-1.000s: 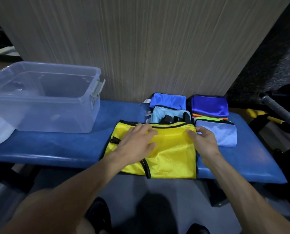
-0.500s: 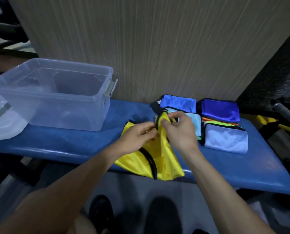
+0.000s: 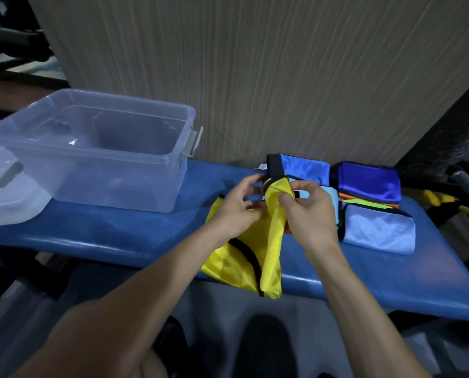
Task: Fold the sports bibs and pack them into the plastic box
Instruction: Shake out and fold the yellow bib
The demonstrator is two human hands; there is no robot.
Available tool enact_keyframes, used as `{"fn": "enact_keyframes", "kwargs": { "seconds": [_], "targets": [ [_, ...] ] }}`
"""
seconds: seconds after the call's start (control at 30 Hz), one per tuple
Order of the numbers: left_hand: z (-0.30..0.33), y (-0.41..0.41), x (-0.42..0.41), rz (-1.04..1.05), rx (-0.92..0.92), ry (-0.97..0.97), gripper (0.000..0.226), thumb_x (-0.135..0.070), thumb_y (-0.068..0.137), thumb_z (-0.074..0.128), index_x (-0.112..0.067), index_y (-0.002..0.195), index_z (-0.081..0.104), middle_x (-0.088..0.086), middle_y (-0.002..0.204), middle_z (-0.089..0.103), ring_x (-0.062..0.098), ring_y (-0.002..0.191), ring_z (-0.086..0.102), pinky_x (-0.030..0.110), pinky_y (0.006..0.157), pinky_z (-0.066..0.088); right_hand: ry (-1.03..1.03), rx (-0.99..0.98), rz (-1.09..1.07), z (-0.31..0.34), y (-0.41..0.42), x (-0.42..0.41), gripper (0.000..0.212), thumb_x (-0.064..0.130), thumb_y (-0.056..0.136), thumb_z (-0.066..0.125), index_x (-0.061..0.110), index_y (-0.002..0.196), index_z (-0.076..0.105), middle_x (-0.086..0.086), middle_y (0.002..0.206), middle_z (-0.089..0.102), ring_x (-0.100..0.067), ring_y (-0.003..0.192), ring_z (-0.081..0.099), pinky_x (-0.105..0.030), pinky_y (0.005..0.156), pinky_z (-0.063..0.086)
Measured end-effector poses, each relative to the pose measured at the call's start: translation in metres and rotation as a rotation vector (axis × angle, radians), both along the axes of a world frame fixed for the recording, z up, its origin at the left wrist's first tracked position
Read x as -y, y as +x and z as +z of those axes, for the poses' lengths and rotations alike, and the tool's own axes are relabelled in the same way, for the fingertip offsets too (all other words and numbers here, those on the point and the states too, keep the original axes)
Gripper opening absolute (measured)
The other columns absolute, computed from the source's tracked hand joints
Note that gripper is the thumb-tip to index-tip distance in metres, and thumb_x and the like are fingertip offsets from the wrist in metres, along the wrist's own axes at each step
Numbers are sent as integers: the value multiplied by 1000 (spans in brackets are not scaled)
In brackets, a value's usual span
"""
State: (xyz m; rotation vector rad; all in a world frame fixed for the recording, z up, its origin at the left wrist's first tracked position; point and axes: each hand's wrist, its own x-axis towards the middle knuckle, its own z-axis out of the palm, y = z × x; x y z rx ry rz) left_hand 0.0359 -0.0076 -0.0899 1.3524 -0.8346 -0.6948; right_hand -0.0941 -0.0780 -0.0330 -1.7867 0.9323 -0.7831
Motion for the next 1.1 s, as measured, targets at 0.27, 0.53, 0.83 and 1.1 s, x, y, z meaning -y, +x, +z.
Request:
{"fn": "enact_keyframes", "kwargs": {
  "seconds": [0.27,0.53,0.83,1.1],
  "targets": [
    [2,-10,33,270,563,141,23,-7,86,72,-21,92,54,-8,76,59,3,67,56,26,66,46,-35,-20,-60,-1,-24,3,11,27,89,67,28,98,60,-16,66,69,-32,58,64,-55,62,58],
    [17,14,3,-160,-185,294,30,5,100,42,-10,88,64,4,73,69,12,60,67,27,61,54,-114,-93,39,-19,16,-17,22,38,84,62,30,102,53,-2,63,68,-34,64,67,-47,66,57],
    [16,54,-45,-76,-390,474,30,-24,100,41,-18,74,55,-4,56,55,11,44,53,24,47,45,-148,-319,123,-41,77,-43,34,25,94,63,11,123,54,-11,111,69,-32,108,61,-32,74,38],
    [2,53,-29,77,-216,382,17,-4,97,53,-11,100,69,3,80,67,16,76,66,30,71,53,-225,-258,386,-50,60,-47,57,26,93,61,20,147,42,1,81,71,-23,86,66,-42,77,52]
  ]
}}
